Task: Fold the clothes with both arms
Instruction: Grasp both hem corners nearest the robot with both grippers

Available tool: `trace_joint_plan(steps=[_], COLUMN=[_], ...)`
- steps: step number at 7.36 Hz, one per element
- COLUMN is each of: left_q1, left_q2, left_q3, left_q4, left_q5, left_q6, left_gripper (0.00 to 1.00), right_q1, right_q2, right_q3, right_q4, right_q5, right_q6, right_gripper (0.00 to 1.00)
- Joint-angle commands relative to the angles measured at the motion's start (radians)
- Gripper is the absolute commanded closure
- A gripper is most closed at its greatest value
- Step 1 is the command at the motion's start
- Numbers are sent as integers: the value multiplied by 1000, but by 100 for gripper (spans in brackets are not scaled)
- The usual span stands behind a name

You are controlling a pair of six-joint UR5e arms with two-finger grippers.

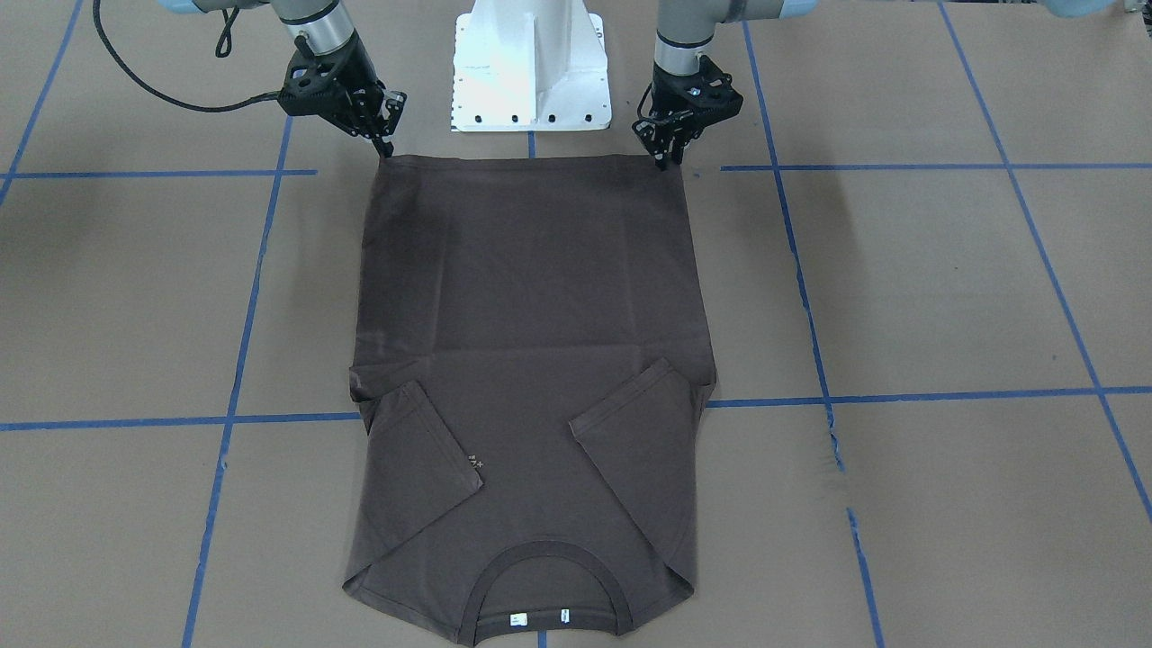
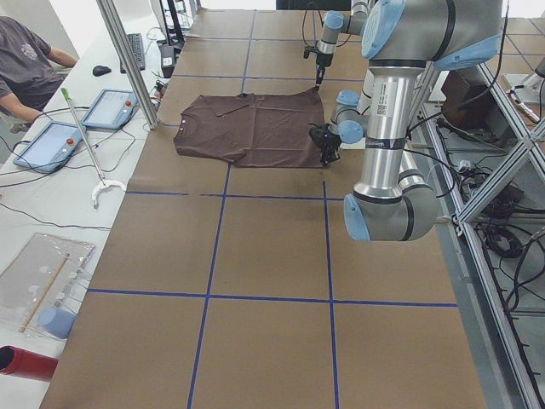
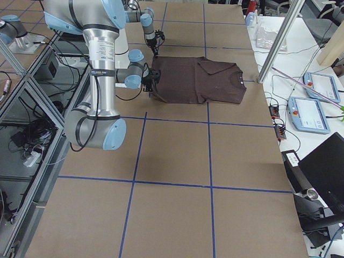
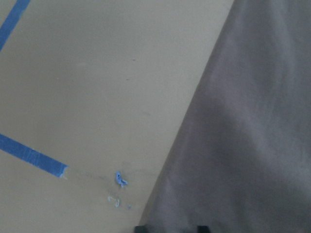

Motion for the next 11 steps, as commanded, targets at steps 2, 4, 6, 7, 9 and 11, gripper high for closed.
trace_joint_plan(steps=[2,4,6,7,9,11], left_q1=[5,5,6,11,28,29], left_q2=[2,16,27,27,27,27], left_q3=[-6,-37,-38,-35,-25,-21], left_q4=[3,26,26,25,26,26], left_q5=[13,11,11,11,11,11], left_q6=[1,1,-1,-4,-5,-5], left_gripper=[47,1,1,1,1,1], right_q1=[5,5,5,5,5,5], right_q2=[-1,-3,-3,-1,-1,-1], right_q3=[0,-2,-2,-2,-2,0], right_q4=[0,0,0,0,0,-2], right_q5=[6,6,6,8,8,8], right_q6=[0,0,0,-2,-2,-2], right_gripper=[100,100,100,100,100,100])
